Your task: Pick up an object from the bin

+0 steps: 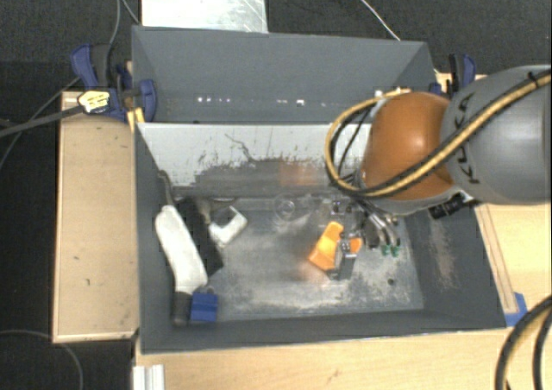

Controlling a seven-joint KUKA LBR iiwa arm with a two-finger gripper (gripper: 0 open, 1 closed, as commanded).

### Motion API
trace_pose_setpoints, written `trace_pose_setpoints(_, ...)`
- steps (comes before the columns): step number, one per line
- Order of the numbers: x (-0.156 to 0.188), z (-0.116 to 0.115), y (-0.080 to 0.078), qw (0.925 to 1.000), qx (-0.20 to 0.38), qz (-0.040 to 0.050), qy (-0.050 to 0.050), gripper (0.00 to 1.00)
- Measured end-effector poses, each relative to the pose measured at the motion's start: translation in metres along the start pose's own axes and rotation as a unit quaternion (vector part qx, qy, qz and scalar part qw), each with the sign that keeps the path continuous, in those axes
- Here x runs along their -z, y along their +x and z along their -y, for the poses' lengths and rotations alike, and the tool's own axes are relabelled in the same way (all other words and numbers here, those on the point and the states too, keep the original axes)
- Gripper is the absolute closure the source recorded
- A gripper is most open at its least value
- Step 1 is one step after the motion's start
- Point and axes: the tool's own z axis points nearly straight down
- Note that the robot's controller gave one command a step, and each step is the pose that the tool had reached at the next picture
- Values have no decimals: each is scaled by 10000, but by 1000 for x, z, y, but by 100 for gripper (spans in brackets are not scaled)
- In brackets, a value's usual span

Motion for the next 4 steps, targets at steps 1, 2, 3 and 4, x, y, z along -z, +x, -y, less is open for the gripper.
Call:
trace_pose_setpoints(1, 4, 0, -2, 10000, -6, 39, 0, 0)
trace_pose_setpoints(2, -51, 23, -12, 9986, 526, 22, 0, 0)
trace_pose_setpoints(3, -58, 26, -6, 9999, 110, 41, -3, 100)
trace_pose_setpoints(4, -58, 26, -6, 9999, 106, 39, -3, 100)
